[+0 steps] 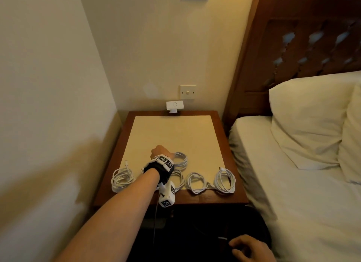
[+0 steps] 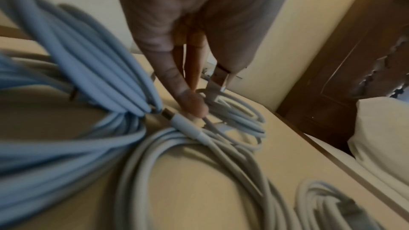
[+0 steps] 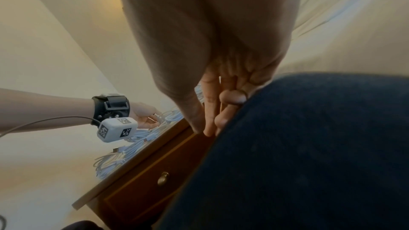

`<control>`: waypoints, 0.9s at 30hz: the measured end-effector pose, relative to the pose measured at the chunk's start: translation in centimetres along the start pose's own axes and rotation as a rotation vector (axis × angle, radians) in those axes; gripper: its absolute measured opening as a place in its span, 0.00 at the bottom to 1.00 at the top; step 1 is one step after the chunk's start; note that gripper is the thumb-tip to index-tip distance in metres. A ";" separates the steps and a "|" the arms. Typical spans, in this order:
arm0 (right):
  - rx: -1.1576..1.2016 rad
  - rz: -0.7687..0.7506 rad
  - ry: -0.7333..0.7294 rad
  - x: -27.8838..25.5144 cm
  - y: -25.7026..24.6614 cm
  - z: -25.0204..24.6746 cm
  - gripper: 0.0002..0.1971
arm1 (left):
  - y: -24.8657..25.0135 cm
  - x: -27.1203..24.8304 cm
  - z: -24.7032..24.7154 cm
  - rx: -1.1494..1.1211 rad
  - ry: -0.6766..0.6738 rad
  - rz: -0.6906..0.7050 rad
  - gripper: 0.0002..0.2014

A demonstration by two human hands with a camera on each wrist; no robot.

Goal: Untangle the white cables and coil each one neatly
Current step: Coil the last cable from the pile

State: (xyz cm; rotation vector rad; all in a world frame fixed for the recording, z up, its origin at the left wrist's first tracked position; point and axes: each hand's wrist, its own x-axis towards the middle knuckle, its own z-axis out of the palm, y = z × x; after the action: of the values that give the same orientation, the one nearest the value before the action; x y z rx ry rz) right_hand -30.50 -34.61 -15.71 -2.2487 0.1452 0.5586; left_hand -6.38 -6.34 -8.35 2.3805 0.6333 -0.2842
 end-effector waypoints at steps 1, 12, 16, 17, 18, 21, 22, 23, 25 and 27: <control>0.008 0.016 -0.005 0.1 -0.1 -0.1 0.10 | 0.0 0.0 0.0 -0.003 0.003 0.001 0.19; -0.034 0.016 -0.023 0.4 -0.5 -0.4 0.05 | -0.2 0.1 -1.6 -0.010 0.103 0.090 0.25; -0.039 0.026 -0.021 0.6 -0.5 -0.5 0.08 | -0.2 -2.1 -3.4 -0.086 0.180 0.196 0.16; -0.051 0.025 -0.028 0.6 -0.7 -0.6 0.10 | -0.5 -3.0 -3.8 -0.125 0.202 0.217 0.14; -0.064 0.018 -0.031 0.6 -0.8 -0.6 0.12 | -0.8 -4.0 -4.0 -0.180 0.217 0.232 0.13; -0.083 0.015 -0.020 0.6 -1.1 -0.6 0.09 | -3.1 -6.7 -3.1 -0.332 0.204 0.254 0.18; -0.094 0.014 -0.004 0.6 -0.9 -0.5 0.07 | -4.1 -7.4 -2.4 -0.368 0.179 0.248 0.19; -0.101 0.014 0.005 0.5 -0.8 -0.4 0.07 | -5.1 -7.9 -1.5 -0.409 0.151 0.228 0.20; -0.122 0.003 0.025 0.4 -0.3 0.0 0.09 | -7.1 -8.8 0.4 -0.490 0.085 0.141 0.21; -0.157 -0.013 0.039 0.2 0.0 0.4 0.10 | -9.0 -9.6 2.1 -0.532 0.024 0.016 0.18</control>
State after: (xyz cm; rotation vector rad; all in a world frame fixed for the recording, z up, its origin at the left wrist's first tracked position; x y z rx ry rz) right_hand -30.49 -34.32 -16.06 -2.4124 0.1098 0.5352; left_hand -19.27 -5.21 -11.40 1.8786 0.6111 -0.0654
